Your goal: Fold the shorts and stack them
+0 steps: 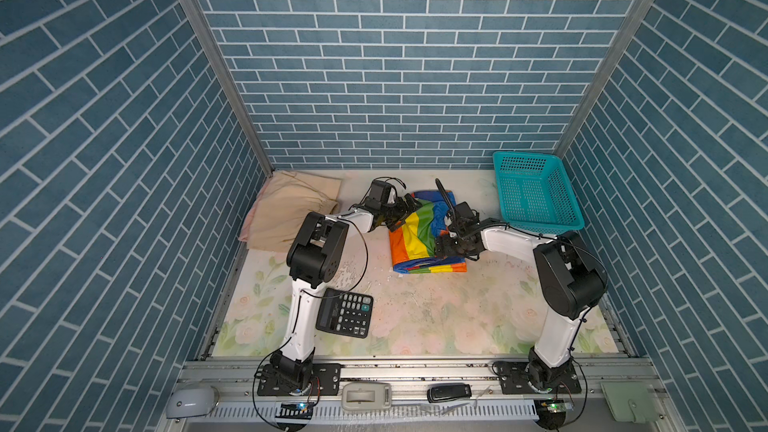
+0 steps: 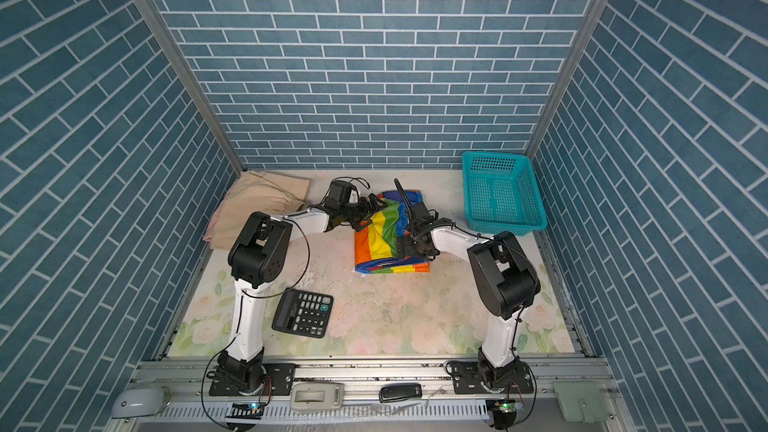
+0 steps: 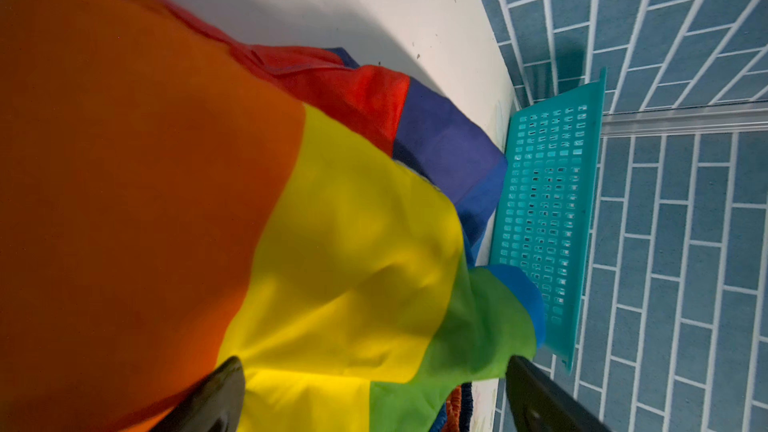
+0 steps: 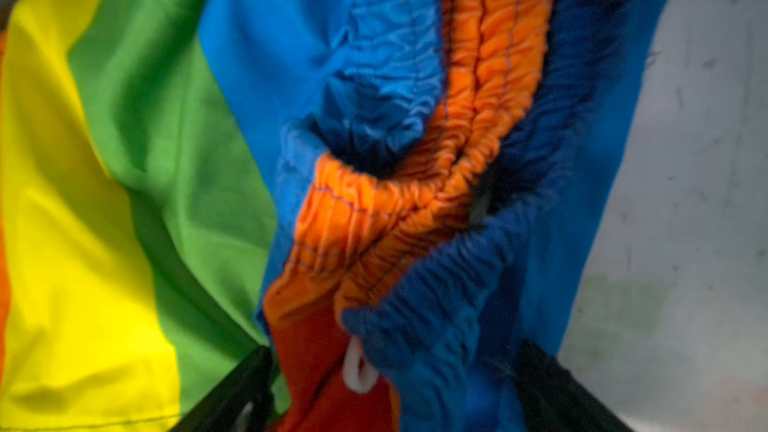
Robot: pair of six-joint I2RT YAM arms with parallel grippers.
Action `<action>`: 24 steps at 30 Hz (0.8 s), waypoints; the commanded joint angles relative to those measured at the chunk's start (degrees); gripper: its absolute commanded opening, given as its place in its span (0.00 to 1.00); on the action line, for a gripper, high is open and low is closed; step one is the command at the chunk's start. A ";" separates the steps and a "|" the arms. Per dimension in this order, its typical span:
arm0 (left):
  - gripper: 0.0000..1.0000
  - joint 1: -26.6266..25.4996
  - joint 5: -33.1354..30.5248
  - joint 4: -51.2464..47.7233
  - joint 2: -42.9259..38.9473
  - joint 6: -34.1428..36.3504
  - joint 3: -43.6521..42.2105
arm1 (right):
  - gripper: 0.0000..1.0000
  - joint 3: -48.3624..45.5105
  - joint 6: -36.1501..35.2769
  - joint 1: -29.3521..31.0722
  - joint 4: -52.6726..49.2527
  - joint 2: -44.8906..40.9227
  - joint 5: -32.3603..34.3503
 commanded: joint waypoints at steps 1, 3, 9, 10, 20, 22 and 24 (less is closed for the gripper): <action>1.00 0.54 -0.69 -3.23 1.70 2.89 1.70 | 0.91 -5.61 1.48 -0.72 -2.02 -1.04 1.40; 1.00 0.91 -0.72 -4.98 1.34 4.20 3.17 | 0.92 -7.09 1.64 -0.90 -1.89 -2.65 0.82; 1.00 2.63 -2.55 -18.90 -3.48 14.90 12.04 | 0.97 -8.02 1.78 -2.81 -5.10 -12.18 -0.80; 1.00 2.82 -3.48 -22.74 -4.59 17.78 13.84 | 0.98 -8.11 1.54 -3.31 -5.95 -13.75 -0.72; 1.00 2.66 -7.58 -33.68 -16.90 30.34 3.51 | 0.99 -8.44 0.55 -7.28 -7.36 -19.62 -1.68; 1.00 2.35 -6.33 -33.19 -17.57 30.27 -0.44 | 0.98 -7.84 0.72 -7.42 -7.30 -19.11 -3.89; 1.00 1.70 -5.86 -32.17 -18.26 29.94 -3.59 | 0.98 -7.36 0.77 -7.43 -7.30 -18.72 -4.45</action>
